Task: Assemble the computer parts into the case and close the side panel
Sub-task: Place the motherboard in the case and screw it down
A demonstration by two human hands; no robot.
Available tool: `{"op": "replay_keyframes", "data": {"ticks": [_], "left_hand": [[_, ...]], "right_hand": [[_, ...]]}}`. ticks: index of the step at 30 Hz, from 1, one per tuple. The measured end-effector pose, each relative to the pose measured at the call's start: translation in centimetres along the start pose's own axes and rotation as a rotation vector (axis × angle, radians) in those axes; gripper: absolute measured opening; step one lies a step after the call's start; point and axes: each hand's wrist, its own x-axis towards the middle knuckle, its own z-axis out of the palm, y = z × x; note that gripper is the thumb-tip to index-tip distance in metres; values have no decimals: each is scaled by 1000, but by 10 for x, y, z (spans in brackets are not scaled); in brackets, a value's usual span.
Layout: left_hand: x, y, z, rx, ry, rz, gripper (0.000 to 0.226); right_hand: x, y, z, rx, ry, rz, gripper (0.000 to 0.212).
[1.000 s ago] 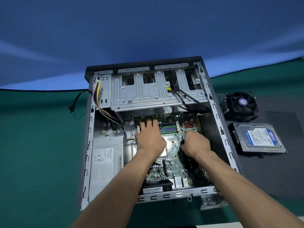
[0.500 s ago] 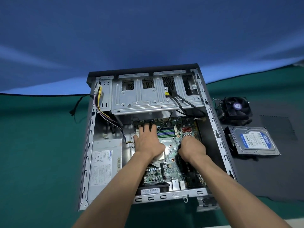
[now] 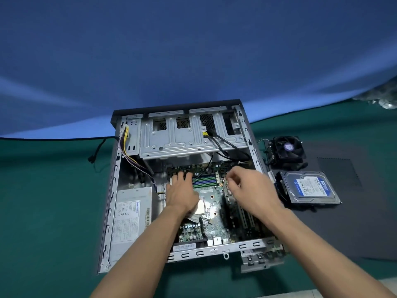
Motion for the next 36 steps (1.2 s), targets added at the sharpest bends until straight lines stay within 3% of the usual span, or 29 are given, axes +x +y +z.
{"op": "replay_keyframes", "data": {"ticks": [3, 6, 10, 16, 19, 23, 26, 30, 36], "left_hand": [[-7, 3, -1, 45, 37, 15, 55], [-12, 8, -10, 61, 82, 49, 46], [-20, 44, -36, -65, 115, 241, 15], [-15, 129, -60, -156, 169, 433, 29], [-3, 157, -56, -99, 237, 441, 30], [7, 177, -41, 60, 264, 393, 26], [8, 178, -33, 35, 311, 337, 42], [8, 178, -29, 2, 315, 311, 38], [6, 177, -26, -78, 354, 314, 46]], "right_hand": [[-9, 14, -18, 31, 194, 3, 13], [-16, 37, -19, 127, 286, 91, 12], [-21, 70, -14, 523, 338, 240, 7], [-26, 115, -10, 685, 342, 435, 13], [-28, 129, -1, 606, 251, 490, 12], [-27, 136, 18, 319, 99, 467, 10], [-20, 134, 30, 143, 68, 433, 16], [-5, 120, 44, -151, -93, 405, 28], [9, 120, 52, -223, -133, 391, 36]]}}
